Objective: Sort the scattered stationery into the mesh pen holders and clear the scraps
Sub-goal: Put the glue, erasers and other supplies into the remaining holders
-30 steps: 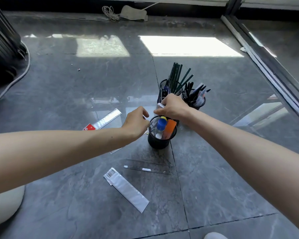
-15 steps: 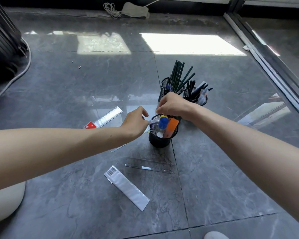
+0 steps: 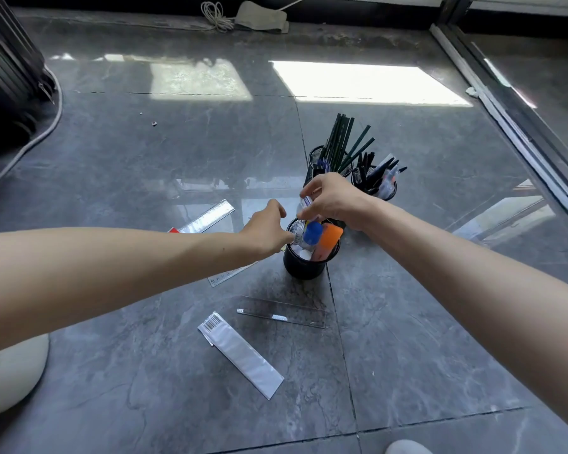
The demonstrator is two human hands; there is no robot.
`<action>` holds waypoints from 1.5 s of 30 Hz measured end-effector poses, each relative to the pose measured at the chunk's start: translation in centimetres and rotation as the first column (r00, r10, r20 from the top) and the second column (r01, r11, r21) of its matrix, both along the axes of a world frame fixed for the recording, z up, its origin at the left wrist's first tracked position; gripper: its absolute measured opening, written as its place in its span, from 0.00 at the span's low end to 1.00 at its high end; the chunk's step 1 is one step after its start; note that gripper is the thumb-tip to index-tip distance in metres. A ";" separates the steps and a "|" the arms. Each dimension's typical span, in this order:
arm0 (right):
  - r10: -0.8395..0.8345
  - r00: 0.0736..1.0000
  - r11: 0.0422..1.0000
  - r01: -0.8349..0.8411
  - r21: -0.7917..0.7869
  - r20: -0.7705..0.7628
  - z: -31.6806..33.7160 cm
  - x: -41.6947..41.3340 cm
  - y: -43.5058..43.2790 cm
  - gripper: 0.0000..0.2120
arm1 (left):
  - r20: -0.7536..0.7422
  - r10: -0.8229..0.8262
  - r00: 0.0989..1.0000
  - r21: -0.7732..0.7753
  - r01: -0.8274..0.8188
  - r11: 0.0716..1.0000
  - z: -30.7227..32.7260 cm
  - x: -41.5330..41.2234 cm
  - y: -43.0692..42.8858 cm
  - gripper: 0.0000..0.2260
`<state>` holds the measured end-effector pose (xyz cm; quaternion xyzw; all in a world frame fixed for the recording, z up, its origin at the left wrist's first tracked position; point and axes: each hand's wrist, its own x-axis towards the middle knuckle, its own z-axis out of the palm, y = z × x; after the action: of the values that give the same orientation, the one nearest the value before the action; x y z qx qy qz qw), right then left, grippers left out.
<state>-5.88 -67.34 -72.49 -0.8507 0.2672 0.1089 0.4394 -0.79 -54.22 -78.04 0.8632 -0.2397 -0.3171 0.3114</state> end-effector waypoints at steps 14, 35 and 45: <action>0.215 0.961 0.919 -0.259 -0.298 -0.173 -0.5 1.7 1.4 0.10 | 0.018 0.105 0.994 -0.008 -0.105 0.994 -0.7 1.5 2.1 0.16; 0.559 0.804 0.674 -0.582 -0.456 -0.200 -6.6 -3.9 10.6 0.09 | 0.151 -0.260 0.954 0.523 0.147 0.840 -5.6 2.7 7.1 0.18; 0.459 0.782 0.678 -0.616 -0.402 -0.422 -11.0 -6.3 9.7 0.24 | 0.062 -0.118 0.991 0.386 0.085 0.919 -5.7 2.8 8.7 0.12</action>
<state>-12.16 -57.61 -83.48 -0.9516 0.0819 0.2800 0.0967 1.96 -45.54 -83.71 0.9063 -0.2308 -0.3367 0.1097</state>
